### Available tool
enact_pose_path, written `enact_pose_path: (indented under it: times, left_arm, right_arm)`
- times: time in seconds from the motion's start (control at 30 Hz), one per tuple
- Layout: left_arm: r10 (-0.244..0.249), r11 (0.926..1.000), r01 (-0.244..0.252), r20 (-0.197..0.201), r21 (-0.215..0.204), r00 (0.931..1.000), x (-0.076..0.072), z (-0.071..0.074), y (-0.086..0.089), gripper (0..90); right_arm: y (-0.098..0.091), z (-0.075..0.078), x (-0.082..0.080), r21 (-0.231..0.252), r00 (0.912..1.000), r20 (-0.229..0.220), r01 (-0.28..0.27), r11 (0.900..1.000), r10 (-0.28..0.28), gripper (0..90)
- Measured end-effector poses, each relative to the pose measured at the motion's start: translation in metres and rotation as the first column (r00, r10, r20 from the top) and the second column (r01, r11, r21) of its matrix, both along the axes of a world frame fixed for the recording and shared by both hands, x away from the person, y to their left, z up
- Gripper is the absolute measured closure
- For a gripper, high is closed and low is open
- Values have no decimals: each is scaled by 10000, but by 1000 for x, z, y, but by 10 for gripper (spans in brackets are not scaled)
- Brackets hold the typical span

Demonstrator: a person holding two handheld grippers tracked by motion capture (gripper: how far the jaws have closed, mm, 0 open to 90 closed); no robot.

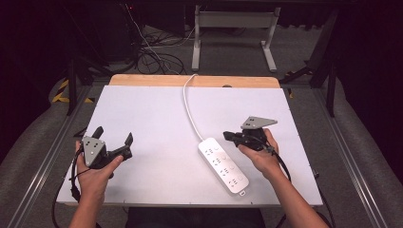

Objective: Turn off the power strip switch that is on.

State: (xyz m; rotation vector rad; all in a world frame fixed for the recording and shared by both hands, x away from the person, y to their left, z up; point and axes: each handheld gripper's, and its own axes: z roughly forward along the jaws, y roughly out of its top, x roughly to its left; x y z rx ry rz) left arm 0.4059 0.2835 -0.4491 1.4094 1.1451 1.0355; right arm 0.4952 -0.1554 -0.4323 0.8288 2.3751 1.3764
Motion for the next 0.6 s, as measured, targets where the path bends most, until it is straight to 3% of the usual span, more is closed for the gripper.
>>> enact_pose_path:
  times: [0.27, 0.6]
  left_arm:
    - [-27, 10000, 28, -65, 44, 10000, 0, -1, 0, 15]
    - [-41, 9999, 42, -33, 98, 10000, 0, -1, 0, 16]
  right_arm:
    - [22, -18, 7, -826, 9935, -1035, -558, 9950, 472, 900]
    - [31, -27, 7, -1361, 9920, -1155, -663, 9885, 506, 900]
